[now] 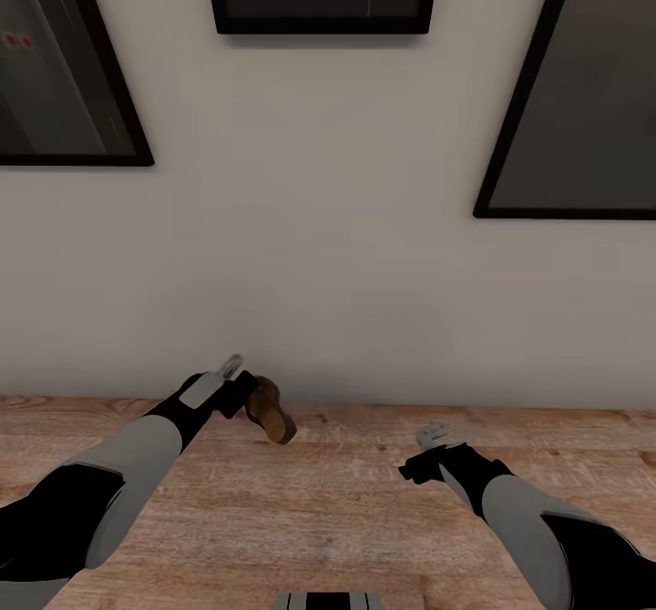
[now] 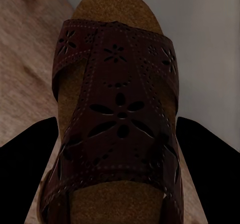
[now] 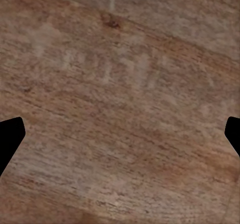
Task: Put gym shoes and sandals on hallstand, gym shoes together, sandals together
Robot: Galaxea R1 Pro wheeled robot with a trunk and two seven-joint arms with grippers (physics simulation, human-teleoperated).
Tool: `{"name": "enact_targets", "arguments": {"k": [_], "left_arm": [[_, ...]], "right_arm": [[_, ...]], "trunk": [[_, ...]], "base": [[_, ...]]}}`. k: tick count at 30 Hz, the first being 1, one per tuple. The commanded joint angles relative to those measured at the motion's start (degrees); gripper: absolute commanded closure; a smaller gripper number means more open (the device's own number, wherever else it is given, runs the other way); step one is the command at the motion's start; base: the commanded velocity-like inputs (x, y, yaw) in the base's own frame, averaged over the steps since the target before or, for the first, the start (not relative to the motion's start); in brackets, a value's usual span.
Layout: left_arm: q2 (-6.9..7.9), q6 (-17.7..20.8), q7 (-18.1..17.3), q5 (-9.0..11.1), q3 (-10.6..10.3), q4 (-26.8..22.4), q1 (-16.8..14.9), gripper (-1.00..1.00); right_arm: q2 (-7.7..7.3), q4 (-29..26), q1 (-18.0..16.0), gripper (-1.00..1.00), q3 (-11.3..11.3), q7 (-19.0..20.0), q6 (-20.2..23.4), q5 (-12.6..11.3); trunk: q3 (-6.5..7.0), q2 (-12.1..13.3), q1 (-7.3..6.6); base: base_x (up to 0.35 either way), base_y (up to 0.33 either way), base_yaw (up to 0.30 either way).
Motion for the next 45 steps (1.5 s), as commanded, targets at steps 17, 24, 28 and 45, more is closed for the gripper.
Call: {"name": "enact_targets", "arguments": {"k": [17, 24, 28, 45], "left_arm": [[0.01, 0.0, -0.1, 0.0, 0.0, 0.0, 0.0, 1.0], [0.01, 0.0, -0.1, 0.0, 0.0, 0.0, 0.0, 1.0], [-0.01, 0.1, -0.1, 0.0, 0.0, -0.1, 0.0, 1.0], [0.01, 0.1, -0.2, 0.0, 0.0, -0.1, 0.0, 1.0]], "right_arm": [[0.0, 0.0, 0.0, -1.0, 0.0, 0.0, 0.0, 0.0], [0.0, 0.0, 0.0, -1.0, 0.0, 0.0, 0.0, 0.0], [0.0, 0.0, 0.0, -1.0, 0.0, 0.0, 0.0, 0.0], [0.09, 0.1, 0.0, -1.0, 0.0, 0.0, 0.0, 0.0]], "trunk": [[1.99, 0.1, -0.23], [3.54, 0.2, -0.41], [4.43, 0.3, -0.52], [7.31, 5.9, -3.67]], "base": [[0.0, 0.0, 0.0], [0.0, 0.0, 0.0], [0.0, 0.0, 0.0], [0.0, 0.0, 0.0]]}}
